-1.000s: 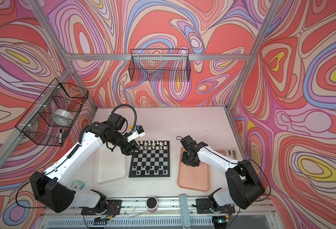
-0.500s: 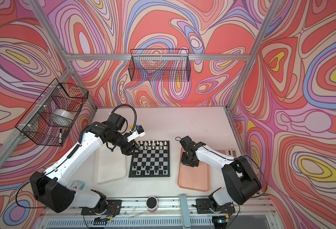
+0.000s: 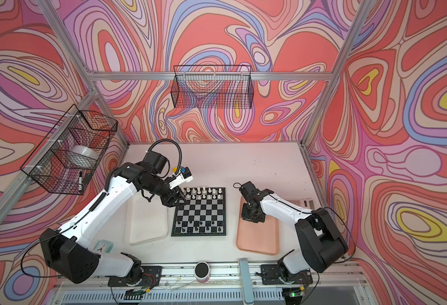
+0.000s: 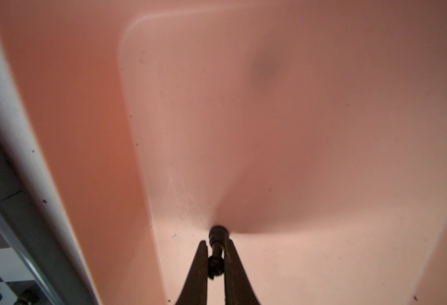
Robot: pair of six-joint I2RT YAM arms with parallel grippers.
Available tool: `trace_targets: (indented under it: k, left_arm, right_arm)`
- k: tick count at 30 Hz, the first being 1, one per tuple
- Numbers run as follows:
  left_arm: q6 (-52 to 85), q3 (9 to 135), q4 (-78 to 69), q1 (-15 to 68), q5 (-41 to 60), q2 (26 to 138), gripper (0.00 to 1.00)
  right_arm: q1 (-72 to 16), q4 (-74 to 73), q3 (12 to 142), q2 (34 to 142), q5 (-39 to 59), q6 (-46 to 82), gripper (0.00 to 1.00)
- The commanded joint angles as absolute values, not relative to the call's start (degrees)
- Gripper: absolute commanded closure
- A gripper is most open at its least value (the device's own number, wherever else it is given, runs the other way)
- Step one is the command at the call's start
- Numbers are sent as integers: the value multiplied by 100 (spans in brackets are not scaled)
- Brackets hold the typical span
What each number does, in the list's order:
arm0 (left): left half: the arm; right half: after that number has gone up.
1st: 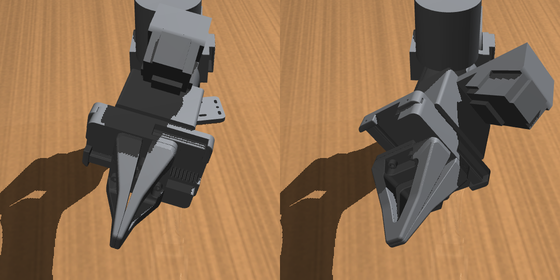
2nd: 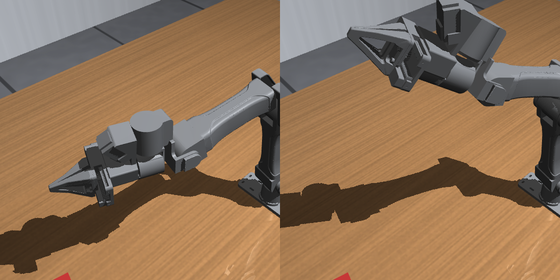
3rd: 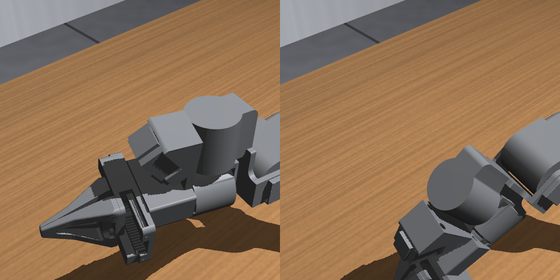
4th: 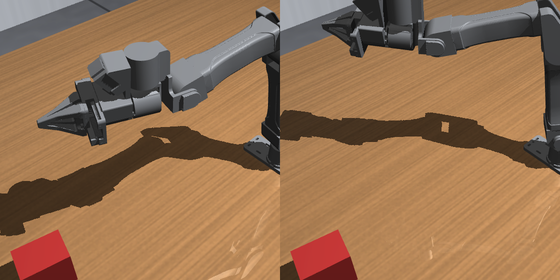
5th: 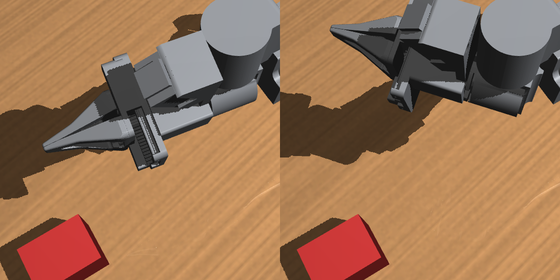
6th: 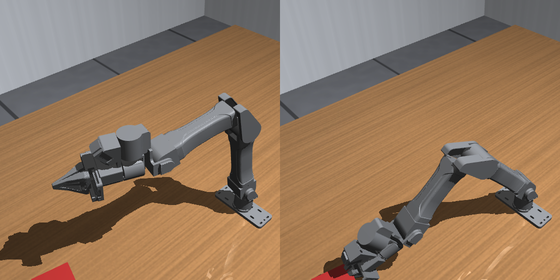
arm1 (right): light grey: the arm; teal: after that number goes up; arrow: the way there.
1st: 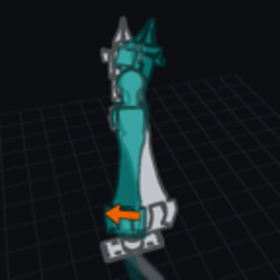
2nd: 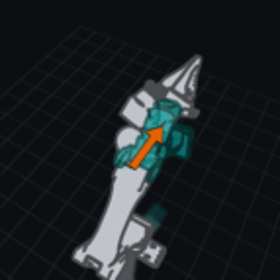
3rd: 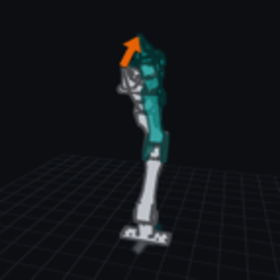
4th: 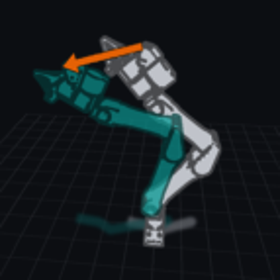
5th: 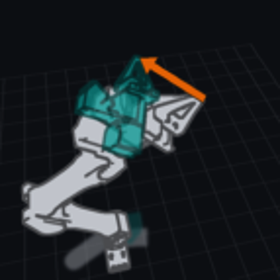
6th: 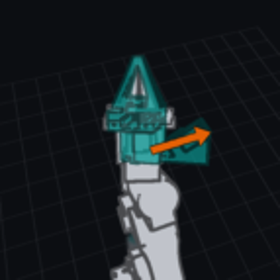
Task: Set up the chess pieces on the board
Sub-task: 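Lower the open right gripper around the last black pawn in the tray, then close the right gripper on the black pawn and lift it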
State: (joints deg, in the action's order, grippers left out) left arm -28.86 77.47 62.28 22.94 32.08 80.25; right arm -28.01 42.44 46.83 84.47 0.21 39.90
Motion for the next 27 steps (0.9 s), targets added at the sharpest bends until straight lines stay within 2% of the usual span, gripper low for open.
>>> trace_targets:
  k: [1,11,27]
  left_arm:
    - [-2868,7639,6241,2322,3208,7904,45]
    - [-2761,7442,6107,2235,3011,7781,45]
    - [-2681,7138,6054,1128,3277,7369,45]
  right_arm:
    - [-2759,4355,4760,8439,-76,3924,90]
    - [-2761,4627,4945,8219,-122,3859,90]
    - [-3024,5160,5556,8076,-167,3831,89]
